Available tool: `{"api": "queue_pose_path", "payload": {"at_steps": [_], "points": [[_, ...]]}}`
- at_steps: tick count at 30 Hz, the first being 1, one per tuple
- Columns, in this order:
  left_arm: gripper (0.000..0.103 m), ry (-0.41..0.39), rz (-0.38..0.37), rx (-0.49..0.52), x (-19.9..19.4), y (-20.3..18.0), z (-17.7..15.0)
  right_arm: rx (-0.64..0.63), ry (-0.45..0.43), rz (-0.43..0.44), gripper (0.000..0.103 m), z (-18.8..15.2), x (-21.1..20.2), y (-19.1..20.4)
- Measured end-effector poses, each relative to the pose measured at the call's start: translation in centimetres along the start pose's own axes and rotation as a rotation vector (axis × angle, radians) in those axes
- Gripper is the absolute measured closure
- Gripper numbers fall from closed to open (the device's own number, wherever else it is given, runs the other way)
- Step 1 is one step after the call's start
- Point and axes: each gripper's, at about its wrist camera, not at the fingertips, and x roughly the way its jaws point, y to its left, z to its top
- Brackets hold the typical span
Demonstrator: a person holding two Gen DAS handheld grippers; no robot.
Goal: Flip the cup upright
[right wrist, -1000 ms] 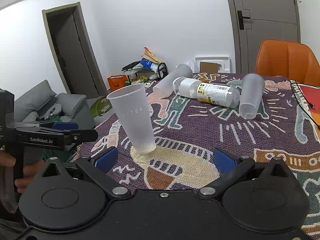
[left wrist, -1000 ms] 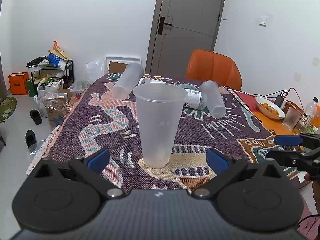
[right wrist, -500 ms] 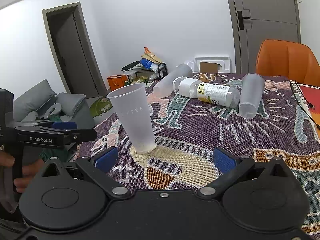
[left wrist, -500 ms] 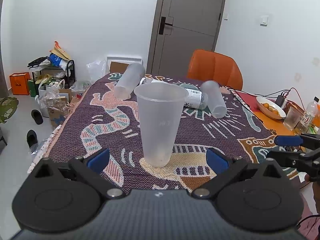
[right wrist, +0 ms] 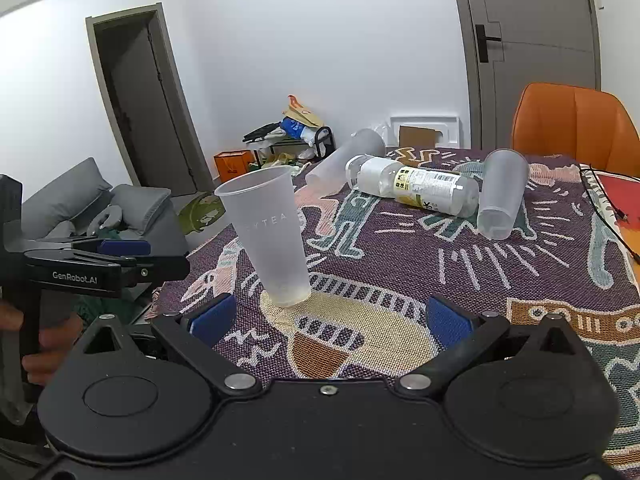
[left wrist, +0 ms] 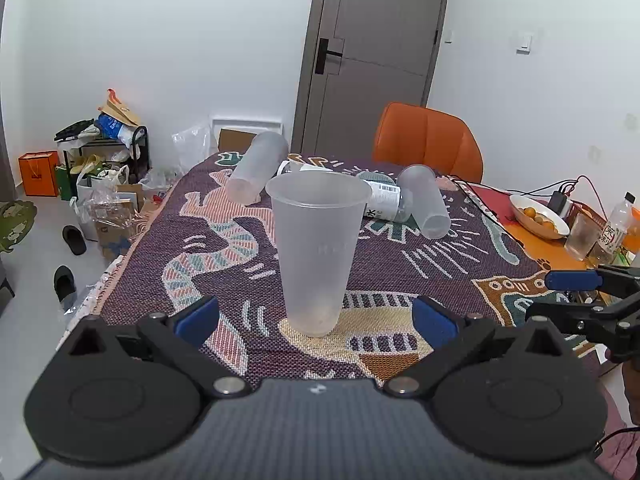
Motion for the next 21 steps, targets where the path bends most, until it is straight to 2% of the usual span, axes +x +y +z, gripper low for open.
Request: {"api": "queue_pose_path", "payload": {"at_steps": [21], "points": [[0.001, -0.004, -0.003, 0.005, -0.09, -0.08, -0.11, -0.005, -0.010, -0.012, 0.000, -0.02, -0.40, -0.01]]}}
